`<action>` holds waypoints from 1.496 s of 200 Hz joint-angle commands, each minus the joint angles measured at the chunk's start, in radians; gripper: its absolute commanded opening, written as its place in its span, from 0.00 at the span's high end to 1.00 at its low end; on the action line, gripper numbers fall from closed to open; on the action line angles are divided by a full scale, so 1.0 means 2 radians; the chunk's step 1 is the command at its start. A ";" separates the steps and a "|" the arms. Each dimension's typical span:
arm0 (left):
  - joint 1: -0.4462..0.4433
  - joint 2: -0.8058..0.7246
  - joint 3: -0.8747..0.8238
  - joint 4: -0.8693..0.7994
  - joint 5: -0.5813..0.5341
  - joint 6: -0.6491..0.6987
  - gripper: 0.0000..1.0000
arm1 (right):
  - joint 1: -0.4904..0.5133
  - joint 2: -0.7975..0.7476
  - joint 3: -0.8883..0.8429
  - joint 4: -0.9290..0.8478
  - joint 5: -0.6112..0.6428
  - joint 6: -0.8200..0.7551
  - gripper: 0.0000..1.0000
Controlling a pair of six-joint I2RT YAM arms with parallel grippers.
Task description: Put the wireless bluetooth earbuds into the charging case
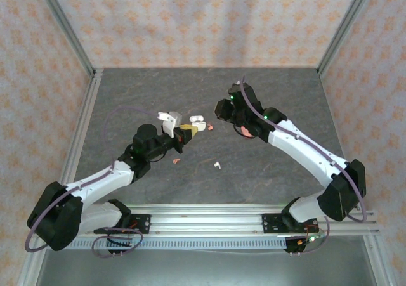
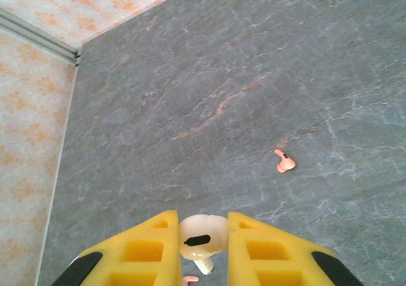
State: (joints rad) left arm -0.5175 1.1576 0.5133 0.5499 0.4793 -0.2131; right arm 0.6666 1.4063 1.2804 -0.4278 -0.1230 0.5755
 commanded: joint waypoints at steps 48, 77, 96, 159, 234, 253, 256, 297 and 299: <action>-0.006 -0.010 0.010 0.029 -0.024 0.009 1.00 | 0.038 -0.025 0.014 0.052 0.020 -0.007 0.83; -0.005 -0.006 0.022 0.033 -0.030 0.023 1.00 | 0.042 -0.033 -0.003 0.092 0.011 0.001 0.83; -0.006 0.004 0.035 0.032 -0.026 0.025 1.00 | 0.044 -0.038 -0.008 0.111 0.004 0.004 0.83; -0.006 0.032 0.048 0.064 -0.021 0.008 1.00 | 0.057 -0.040 -0.033 0.161 -0.007 0.015 0.83; -0.005 0.026 0.049 0.062 -0.021 0.008 1.00 | 0.060 -0.014 -0.044 0.187 -0.025 0.030 0.82; -0.005 0.027 0.046 0.066 -0.021 0.005 1.00 | 0.060 -0.008 -0.047 0.189 -0.027 0.032 0.82; -0.005 0.028 0.046 0.067 -0.022 0.005 1.00 | 0.061 -0.007 -0.047 0.189 -0.027 0.032 0.82; -0.006 0.027 0.052 0.066 -0.023 0.008 1.00 | 0.061 0.004 -0.051 0.189 -0.028 0.035 0.82; -0.005 0.027 0.051 0.065 -0.024 0.008 1.00 | 0.061 0.005 -0.051 0.188 -0.029 0.036 0.82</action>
State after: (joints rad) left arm -0.5175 1.2278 0.5816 0.6193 0.4397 -0.1940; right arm 0.7811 1.3979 1.1908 -0.0803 -0.1722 0.6357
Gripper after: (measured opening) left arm 0.054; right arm 0.179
